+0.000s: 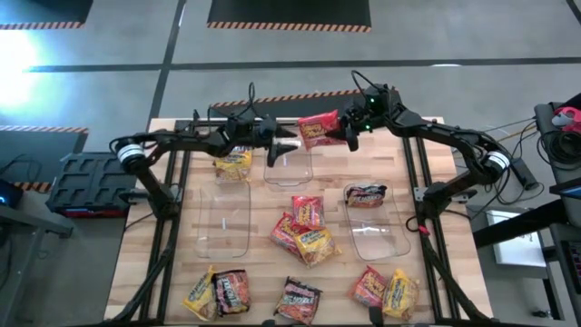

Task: Sort Maruchan noodles
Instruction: Put the top right orange pack noodle into the top transparent bin

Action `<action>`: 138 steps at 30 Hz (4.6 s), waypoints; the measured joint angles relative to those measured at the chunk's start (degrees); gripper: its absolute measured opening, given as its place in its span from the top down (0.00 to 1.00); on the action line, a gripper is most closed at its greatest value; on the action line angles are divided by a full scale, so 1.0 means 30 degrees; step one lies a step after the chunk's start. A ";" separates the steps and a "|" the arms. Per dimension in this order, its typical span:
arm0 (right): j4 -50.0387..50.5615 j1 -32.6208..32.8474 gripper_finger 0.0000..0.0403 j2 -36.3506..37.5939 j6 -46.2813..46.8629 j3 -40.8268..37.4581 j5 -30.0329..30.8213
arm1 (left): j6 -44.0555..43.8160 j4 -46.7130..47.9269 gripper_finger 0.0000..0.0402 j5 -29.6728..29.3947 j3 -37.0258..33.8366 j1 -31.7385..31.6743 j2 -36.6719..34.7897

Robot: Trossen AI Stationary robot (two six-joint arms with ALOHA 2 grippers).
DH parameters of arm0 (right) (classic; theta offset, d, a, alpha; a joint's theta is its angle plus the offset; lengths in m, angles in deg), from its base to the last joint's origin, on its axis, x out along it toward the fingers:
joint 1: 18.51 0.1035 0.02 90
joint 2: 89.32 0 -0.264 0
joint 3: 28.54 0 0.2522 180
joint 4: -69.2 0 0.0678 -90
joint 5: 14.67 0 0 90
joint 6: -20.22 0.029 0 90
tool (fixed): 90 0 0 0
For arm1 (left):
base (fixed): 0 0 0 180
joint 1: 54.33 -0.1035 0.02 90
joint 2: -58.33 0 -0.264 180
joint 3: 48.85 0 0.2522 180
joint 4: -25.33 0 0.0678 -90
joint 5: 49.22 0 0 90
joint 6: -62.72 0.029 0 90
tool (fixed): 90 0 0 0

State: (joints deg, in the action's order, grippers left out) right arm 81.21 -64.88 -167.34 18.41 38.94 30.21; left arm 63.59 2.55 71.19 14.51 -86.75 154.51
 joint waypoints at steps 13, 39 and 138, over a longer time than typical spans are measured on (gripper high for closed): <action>0.0631 0.0000 0.67 0.0000 -0.0592 0.0000 -0.0118 | -0.1605 -0.0820 0.49 -0.0479 -0.0381 -0.0117 0.0623; 0.0053 0.0007 0.68 0.0007 -0.4136 0.0275 -0.3003 | -0.1534 -0.3986 0.49 0.0343 0.0024 0.0002 0.0585; 0.4089 -0.0430 0.48 0.2728 -0.8097 0.0780 0.1561 | -0.1951 -0.1185 0.86 0.3113 0.2492 -0.3465 0.2626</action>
State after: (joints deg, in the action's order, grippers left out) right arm 93.48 -66.16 -159.15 -5.88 41.28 34.89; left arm 57.74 -1.00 80.53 21.99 -97.14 162.39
